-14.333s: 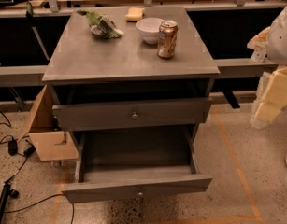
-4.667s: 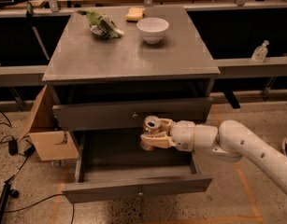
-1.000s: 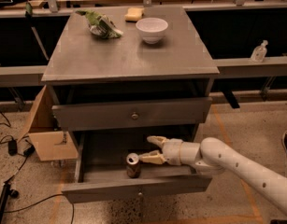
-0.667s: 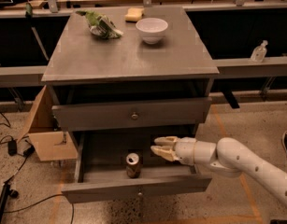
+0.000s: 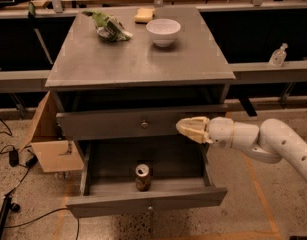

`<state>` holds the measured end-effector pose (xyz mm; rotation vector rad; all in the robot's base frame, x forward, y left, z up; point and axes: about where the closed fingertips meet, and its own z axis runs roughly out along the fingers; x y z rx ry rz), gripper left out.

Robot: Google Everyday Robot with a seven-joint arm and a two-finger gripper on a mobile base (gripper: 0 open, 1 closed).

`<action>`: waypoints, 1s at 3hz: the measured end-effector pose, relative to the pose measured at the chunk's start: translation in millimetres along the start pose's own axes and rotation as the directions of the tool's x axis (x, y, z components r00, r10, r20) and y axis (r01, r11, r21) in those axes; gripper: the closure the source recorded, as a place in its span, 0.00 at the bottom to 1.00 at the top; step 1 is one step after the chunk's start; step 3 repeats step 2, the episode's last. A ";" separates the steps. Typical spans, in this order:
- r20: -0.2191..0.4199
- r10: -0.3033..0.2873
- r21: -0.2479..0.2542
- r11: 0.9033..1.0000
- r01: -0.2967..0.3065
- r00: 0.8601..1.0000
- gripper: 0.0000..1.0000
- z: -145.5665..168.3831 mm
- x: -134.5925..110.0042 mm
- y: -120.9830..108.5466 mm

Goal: Place orange can into middle drawer

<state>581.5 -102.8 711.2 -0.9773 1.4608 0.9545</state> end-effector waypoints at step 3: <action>0.089 -0.084 0.007 0.996 0.084 0.992 0.82 -20.4 -95.7 -29.1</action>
Offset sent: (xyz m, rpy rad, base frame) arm 0.0159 -0.0103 0.0697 0.0450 -0.0698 0.0214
